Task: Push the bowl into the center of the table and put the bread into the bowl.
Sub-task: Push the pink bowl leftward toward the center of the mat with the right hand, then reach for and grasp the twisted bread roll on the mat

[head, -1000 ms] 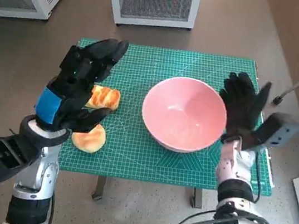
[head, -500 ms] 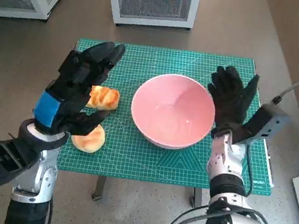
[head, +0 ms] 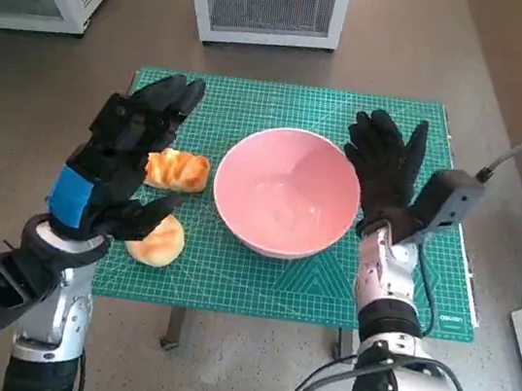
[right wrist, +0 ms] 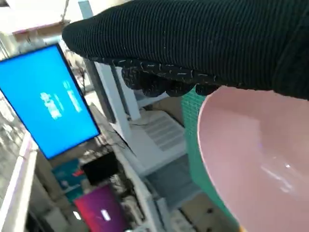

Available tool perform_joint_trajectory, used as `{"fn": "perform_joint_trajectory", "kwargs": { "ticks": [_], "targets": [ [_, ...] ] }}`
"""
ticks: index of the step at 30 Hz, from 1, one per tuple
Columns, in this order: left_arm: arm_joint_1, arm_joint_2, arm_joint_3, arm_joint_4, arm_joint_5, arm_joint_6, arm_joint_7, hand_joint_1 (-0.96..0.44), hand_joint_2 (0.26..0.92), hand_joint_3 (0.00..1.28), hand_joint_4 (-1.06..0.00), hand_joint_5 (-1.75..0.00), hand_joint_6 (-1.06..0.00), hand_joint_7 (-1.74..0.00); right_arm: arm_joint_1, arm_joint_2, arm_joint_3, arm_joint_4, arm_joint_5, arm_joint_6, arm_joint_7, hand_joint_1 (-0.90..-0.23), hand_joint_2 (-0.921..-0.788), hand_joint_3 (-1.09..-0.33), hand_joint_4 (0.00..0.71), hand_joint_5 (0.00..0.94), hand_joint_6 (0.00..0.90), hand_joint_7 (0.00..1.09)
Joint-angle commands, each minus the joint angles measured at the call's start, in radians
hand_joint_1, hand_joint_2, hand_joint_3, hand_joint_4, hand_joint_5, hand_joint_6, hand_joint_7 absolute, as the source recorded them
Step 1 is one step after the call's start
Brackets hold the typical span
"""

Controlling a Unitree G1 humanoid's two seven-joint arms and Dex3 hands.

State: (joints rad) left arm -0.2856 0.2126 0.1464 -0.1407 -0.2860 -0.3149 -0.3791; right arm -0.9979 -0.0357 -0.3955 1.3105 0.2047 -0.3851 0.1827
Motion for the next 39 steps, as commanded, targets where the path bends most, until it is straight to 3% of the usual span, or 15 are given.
{"fn": "perform_joint_trajectory", "kwargs": {
  "ticks": [1,5,9,13,17,20,27,32,39],
  "targets": [
    [0.011,0.008,0.009,-0.013,0.007,-0.002,0.012,-0.61,0.921,0.28,-0.26,0.00,-0.17,-0.41,-0.005,-0.018,0.001,-0.011,0.002,-0.028,0.033,-0.390,-0.921,-0.736,0.343,0.012,0.122,0.45],
    [0.000,0.010,0.012,0.001,0.009,-0.002,0.016,-0.61,0.921,0.28,-0.26,0.00,-0.17,-0.40,-0.012,-0.017,-0.003,-0.041,0.017,-0.088,0.090,-0.401,-0.921,-0.727,0.336,0.007,0.114,0.45],
    [-0.010,0.014,0.017,0.011,0.008,-0.002,0.018,-0.61,0.921,0.28,-0.25,0.00,-0.18,-0.39,-0.003,-0.031,0.009,-0.083,0.018,-0.180,0.179,-0.437,-0.921,-0.704,0.328,0.002,0.075,0.51],
    [-0.021,0.018,0.024,0.024,0.007,-0.003,0.020,-0.61,0.921,0.28,-0.25,0.00,-0.18,-0.38,0.014,-0.042,0.016,-0.144,0.042,-0.261,0.281,-0.484,-0.921,-0.677,0.343,0.009,0.058,0.56],
    [-0.032,0.023,0.033,0.038,0.005,-0.006,0.021,-0.61,0.921,0.28,-0.25,0.00,-0.20,-0.34,0.043,-0.048,0.033,-0.235,0.071,-0.323,0.375,-0.516,-0.921,-0.654,0.371,0.021,0.069,0.59],
    [-0.045,0.027,0.039,0.054,0.006,-0.011,0.022,-0.61,0.921,0.27,-0.24,0.00,-0.21,-0.32,0.086,-0.046,0.057,-0.342,0.095,-0.364,0.438,-0.525,-0.921,-0.645,0.378,0.024,0.071,0.60],
    [-0.071,0.035,0.050,0.084,0.014,-0.022,0.029,-0.61,0.921,0.27,-0.23,0.00,-0.24,-0.26,0.216,-0.045,0.128,-0.635,0.166,-0.367,0.528,-0.530,-0.921,-0.623,0.374,0.019,0.063,0.62],
    [-0.089,0.039,0.053,0.106,0.031,-0.038,0.036,-0.59,0.921,0.23,-0.22,0.00,-0.26,-0.24,0.292,-0.051,0.165,-0.787,0.218,-0.326,0.557,-0.548,-0.921,-0.532,0.378,0.018,0.090,0.65],
    [-0.110,0.053,0.051,0.142,0.073,-0.071,0.045,-0.59,0.921,0.21,-0.22,0.00,-0.26,-0.23,0.373,-0.057,0.203,-0.925,0.244,-0.286,0.556,-0.566,-0.921,-0.474,0.375,0.013,0.071,0.65]
  ]
}}
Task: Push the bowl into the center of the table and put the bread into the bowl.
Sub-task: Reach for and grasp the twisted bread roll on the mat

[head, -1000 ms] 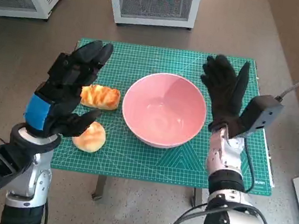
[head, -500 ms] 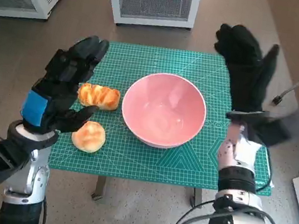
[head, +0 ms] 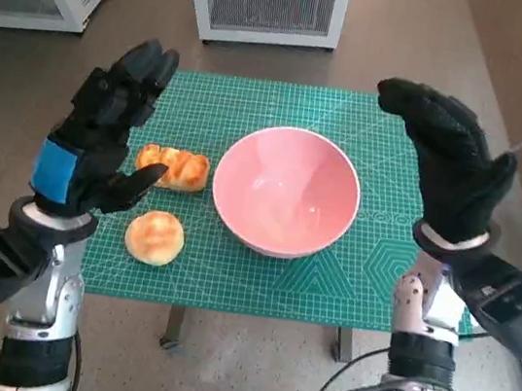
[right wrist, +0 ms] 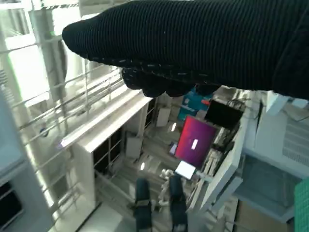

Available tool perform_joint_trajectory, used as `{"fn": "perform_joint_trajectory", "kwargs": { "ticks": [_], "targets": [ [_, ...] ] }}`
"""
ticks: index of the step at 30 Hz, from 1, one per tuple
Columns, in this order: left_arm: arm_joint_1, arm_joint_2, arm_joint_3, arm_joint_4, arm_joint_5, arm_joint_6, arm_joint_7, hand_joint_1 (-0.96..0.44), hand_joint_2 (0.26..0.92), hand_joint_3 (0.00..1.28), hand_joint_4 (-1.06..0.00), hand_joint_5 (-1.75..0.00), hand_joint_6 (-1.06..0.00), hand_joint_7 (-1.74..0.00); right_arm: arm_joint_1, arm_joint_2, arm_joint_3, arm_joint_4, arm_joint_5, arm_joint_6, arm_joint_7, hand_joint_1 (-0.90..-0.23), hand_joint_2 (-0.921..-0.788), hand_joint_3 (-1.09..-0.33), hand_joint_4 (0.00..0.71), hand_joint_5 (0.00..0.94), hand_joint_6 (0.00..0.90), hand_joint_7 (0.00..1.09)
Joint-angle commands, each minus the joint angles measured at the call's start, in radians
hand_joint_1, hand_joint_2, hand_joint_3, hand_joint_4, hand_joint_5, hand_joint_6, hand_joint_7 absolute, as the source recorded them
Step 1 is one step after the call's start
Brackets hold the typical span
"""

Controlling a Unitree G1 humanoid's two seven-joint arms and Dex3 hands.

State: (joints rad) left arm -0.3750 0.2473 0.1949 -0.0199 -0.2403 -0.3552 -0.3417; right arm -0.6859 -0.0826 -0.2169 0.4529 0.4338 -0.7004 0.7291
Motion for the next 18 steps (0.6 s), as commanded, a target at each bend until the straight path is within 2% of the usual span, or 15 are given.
{"fn": "perform_joint_trajectory", "kwargs": {
  "ticks": [1,8,12,16,18],
  "targets": [
    [-0.024,0.022,0.003,0.026,0.036,-0.035,0.009,-0.59,0.921,0.21,-0.22,0.00,-0.26,-0.23,0.066,-0.013,0.026,-0.076,0.018,0.033,0.012,-0.566,-0.921,-0.473,0.373,0.012,0.067,0.65],
    [-0.044,0.071,-0.003,0.051,0.143,-0.067,0.033,-0.60,0.921,0.21,-0.22,0.00,-0.23,-0.20,0.081,-0.028,0.030,-0.112,0.065,0.084,0.026,-0.527,-0.921,-0.477,0.354,0.002,0.054,0.64],
    [-0.061,0.137,-0.007,0.073,0.268,-0.066,0.065,-0.61,0.921,0.21,-0.22,0.00,-0.20,-0.18,0.097,-0.030,0.033,-0.145,0.093,0.110,0.034,-0.513,-0.921,-0.468,0.350,0.001,0.064,0.64],
    [-0.079,0.237,-0.022,0.068,0.443,-0.006,0.093,-0.60,0.921,0.16,-0.21,0.00,-0.17,-0.17,0.109,-0.038,0.031,-0.169,0.104,0.114,0.045,-0.509,-0.921,-0.460,0.344,0.000,0.073,0.63],
    [-0.087,0.273,-0.039,0.036,0.497,0.075,0.072,-0.59,0.916,0.11,-0.21,0.00,-0.18,-0.17,0.110,-0.042,0.029,-0.175,0.101,0.113,0.044,-0.508,-0.921,-0.458,0.341,0.000,0.078,0.63]
  ]
}}
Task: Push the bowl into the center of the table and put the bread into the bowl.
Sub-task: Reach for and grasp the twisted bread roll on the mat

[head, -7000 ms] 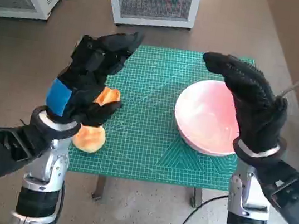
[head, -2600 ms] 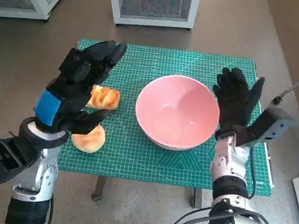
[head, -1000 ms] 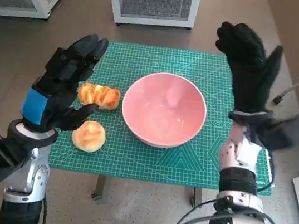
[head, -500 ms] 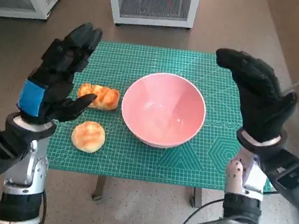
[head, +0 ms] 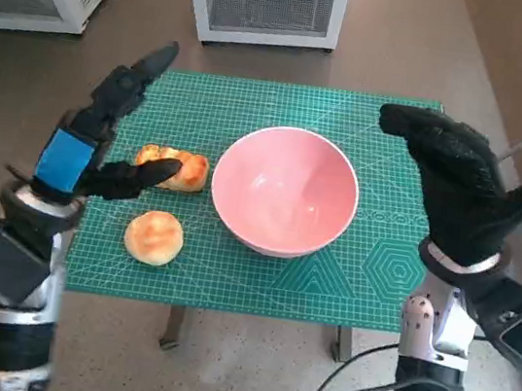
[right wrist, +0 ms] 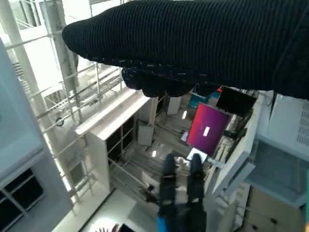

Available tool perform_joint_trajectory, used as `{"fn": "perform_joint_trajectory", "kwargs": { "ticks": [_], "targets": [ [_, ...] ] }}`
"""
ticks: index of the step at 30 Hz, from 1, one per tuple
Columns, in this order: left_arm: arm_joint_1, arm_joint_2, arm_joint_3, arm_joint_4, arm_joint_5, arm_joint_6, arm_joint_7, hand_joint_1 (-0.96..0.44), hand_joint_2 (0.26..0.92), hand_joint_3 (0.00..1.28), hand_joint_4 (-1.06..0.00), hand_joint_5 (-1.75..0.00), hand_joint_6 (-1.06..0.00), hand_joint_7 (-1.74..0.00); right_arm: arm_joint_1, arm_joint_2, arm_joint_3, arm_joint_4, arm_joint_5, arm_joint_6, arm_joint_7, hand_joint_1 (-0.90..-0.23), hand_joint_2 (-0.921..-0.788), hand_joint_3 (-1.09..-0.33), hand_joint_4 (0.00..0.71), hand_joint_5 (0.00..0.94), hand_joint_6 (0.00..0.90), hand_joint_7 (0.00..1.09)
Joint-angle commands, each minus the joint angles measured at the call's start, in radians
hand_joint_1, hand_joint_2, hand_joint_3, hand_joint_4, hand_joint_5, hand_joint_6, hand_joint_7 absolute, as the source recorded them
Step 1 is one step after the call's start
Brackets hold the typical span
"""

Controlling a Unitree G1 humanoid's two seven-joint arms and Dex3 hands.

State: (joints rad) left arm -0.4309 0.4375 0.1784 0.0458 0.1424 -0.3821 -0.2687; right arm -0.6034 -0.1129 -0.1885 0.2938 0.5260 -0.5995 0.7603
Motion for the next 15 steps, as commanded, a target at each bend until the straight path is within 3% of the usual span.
{"fn": "perform_joint_trajectory", "kwargs": {
  "ticks": [1,5,9,15],
  "targets": [
    [-0.035,0.096,-0.031,-0.043,0.135,0.140,-0.012,-0.58,0.907,0.09,-0.21,0.00,-0.19,-0.18,0.027,-0.014,0.001,-0.019,0.007,0.012,0.011,-0.508,-0.921,-0.458,0.341,0.000,0.079,0.62],
    [-0.061,0.141,-0.074,-0.081,0.192,0.305,-0.074,-0.53,0.849,0.02,-0.22,-0.01,-0.26,-0.20,0.026,-0.020,-0.001,-0.024,0.005,0.016,0.006,-0.507,-0.921,-0.456,0.341,0.000,0.085,0.61],
    [-0.100,0.172,-0.138,-0.098,0.252,0.498,-0.163,-0.32,0.751,0.01,-0.23,-0.01,-0.30,-0.21,0.026,-0.023,-0.004,-0.025,-0.001,0.013,0.001,-0.508,-0.921,-0.457,0.341,0.000,0.090,0.61],
    [-0.178,0.205,-0.247,-0.050,0.323,0.680,-0.289,-0.07,0.711,0.00,-0.18,0.00,-0.34,-0.12,0.025,-0.018,-0.004,-0.018,-0.015,0.000,-0.010,-0.507,-0.921,-0.458,0.341,0.001,0.097,0.59]
  ]
}}
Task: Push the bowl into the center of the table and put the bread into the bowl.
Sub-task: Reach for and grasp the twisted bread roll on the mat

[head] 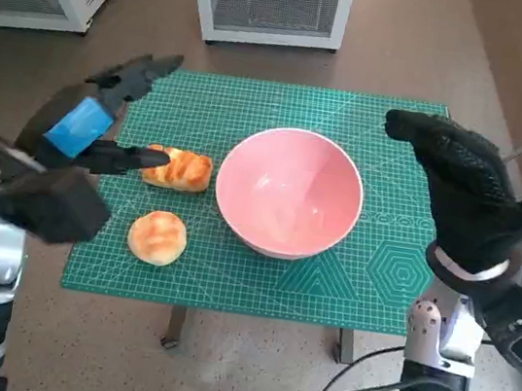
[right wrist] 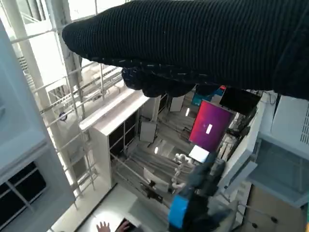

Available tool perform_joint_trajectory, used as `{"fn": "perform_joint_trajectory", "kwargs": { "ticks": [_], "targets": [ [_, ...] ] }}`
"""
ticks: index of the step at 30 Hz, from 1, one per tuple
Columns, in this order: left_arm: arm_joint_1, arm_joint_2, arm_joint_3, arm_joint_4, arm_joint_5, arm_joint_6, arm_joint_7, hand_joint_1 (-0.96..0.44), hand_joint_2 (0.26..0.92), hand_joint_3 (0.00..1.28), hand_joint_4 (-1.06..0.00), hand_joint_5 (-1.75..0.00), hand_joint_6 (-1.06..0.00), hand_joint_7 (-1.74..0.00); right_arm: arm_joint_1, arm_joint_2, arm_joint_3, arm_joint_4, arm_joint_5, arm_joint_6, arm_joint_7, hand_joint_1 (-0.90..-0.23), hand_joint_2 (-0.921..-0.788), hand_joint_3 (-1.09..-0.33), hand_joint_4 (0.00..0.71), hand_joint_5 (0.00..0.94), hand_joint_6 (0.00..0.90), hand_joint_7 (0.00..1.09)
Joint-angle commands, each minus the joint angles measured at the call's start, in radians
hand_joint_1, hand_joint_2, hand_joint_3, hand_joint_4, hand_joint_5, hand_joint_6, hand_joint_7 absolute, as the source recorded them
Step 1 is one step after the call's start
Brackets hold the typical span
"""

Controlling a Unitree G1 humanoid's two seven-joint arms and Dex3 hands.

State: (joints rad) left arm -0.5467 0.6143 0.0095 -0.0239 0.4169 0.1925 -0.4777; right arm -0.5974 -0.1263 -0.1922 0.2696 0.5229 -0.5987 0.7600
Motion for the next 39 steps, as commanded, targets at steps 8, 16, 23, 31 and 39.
{"fn": "perform_joint_trajectory", "kwargs": {
  "ticks": [8,16,23,31,39],
  "targets": [
    [-0.162,0.032,-0.218,0.117,0.150,0.234,-0.167,0.04,0.721,0.01,-0.14,0.00,-0.33,-0.05,0.021,-0.006,-0.002,0.007,-0.009,0.004,-0.011,-0.511,-0.921,-0.460,0.340,0.000,0.102,0.58],
    [-0.215,0.011,-0.283,0.246,0.172,0.220,-0.158,0.09,0.739,0.02,-0.12,0.00,-0.31,-0.03,0.023,-0.007,-0.004,0.007,-0.001,0.010,-0.008,-0.516,-0.921,-0.456,0.341,0.000,0.109,0.57],
    [-0.254,-0.020,-0.333,0.362,0.196,0.195,-0.116,0.05,0.740,0.02,-0.12,0.00,-0.31,-0.02,0.028,-0.004,-0.005,0.005,-0.006,0.003,-0.011,-0.517,-0.921,-0.455,0.342,0.001,0.114,0.56],
    [-0.325,-0.081,-0.396,0.574,0.230,0.148,-0.026,0.01,0.738,0.02,-0.12,0.00,-0.31,-0.01,0.038,0.000,-0.001,0.001,-0.010,-0.002,-0.015,-0.517,-0.921,-0.456,0.342,0.001,0.118,0.56],
    [-0.375,-0.132,-0.442,0.777,0.256,0.087,0.084,-0.01,0.737,0.02,-0.14,-0.01,-0.34,-0.02,0.049,0.002,0.004,-0.009,-0.013,0.002,-0.021,-0.516,-0.921,-0.459,0.342,0.001,0.121,0.55]
  ]
}}
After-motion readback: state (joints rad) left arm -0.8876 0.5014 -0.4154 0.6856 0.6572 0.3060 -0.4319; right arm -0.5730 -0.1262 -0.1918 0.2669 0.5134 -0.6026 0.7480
